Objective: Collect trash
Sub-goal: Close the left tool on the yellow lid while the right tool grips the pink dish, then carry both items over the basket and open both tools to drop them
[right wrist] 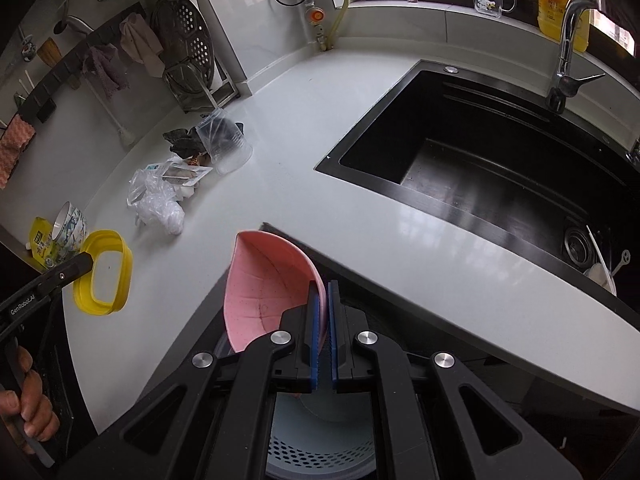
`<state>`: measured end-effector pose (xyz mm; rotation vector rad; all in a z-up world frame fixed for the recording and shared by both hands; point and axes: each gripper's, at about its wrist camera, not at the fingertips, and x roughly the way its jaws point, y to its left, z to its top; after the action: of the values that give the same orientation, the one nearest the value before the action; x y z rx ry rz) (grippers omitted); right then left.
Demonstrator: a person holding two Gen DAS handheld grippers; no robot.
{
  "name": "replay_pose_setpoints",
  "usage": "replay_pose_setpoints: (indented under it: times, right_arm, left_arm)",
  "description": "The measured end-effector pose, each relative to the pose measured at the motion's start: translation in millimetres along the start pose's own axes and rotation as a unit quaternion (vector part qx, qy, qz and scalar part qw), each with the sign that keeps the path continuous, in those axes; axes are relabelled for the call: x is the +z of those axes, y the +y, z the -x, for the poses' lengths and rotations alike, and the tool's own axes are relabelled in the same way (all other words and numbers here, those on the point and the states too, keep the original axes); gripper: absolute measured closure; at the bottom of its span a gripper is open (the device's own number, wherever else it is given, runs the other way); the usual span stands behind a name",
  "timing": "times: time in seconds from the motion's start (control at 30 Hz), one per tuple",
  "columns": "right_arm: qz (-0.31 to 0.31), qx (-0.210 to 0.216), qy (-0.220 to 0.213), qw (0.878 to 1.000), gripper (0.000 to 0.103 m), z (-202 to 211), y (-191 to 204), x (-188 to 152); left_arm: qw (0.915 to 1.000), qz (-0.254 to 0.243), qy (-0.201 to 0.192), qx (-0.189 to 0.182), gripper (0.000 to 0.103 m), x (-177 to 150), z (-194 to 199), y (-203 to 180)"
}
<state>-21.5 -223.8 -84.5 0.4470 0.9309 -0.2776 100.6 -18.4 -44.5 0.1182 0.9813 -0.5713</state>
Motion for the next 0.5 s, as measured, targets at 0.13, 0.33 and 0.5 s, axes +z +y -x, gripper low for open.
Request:
replay_pose_setpoints:
  times: [0.13, 0.33, 0.5]
  right_arm:
    - [0.006, -0.007, 0.013, 1.000, 0.099, -1, -11, -20]
    - [0.018, -0.002, 0.038, 0.999, 0.099, -18, -17, -48]
    - [0.032, 0.003, 0.060, 0.998, 0.099, -37, -19, -64]
  left_arm:
    - [0.9997, -0.017, 0.017, -0.008, 0.100, -19, -13, -28]
    - [0.9977, -0.049, 0.045, -0.011, 0.100, -47, -33, -64]
    - [0.9959, -0.063, 0.065, -0.005, 0.100, -68, -49, -81]
